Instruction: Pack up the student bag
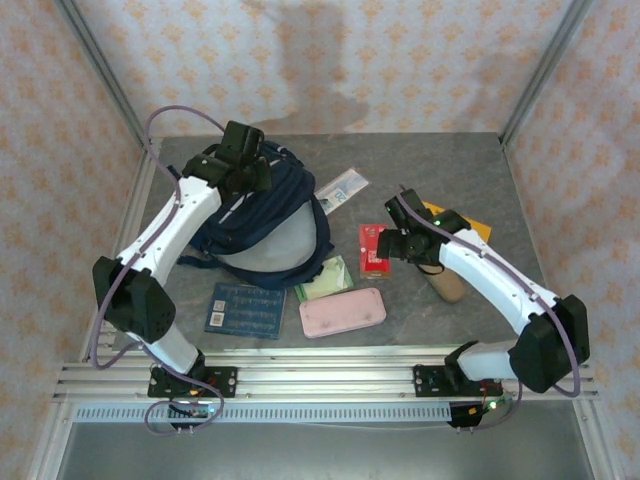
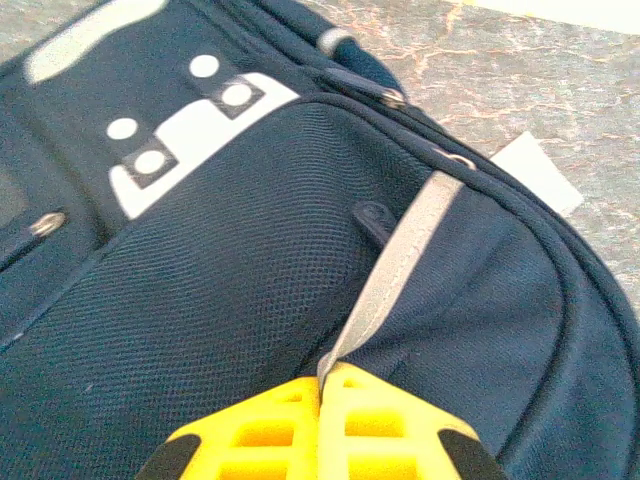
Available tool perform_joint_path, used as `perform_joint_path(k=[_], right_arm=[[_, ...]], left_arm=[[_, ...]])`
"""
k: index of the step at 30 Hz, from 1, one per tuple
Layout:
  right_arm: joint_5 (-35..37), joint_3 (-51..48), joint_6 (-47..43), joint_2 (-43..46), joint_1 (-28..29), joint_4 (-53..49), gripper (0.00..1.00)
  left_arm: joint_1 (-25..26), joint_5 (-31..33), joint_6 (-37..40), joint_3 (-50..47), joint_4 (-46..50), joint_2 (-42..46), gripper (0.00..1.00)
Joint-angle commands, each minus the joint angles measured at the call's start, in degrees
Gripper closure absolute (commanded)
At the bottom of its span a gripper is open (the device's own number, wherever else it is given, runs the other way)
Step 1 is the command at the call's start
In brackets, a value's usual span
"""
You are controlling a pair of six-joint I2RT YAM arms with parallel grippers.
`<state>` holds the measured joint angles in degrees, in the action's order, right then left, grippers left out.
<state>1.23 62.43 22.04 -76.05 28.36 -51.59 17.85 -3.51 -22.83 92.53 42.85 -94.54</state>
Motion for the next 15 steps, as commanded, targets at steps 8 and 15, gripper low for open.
perform_joint_path(k=[8, 15], right_arm=[[7.9, 3.3, -11.2, -17.6, -12.4, 2.0, 0.0], [-2.6, 6.4, -14.4, -26.3, -16.6, 0.9, 0.0]], left_arm=[[0.3, -12.4, -3.9, 1.6, -4.8, -4.5, 1.0], [0.3, -13.9, -3.1, 1.2, -4.9, -4.1, 1.0]])
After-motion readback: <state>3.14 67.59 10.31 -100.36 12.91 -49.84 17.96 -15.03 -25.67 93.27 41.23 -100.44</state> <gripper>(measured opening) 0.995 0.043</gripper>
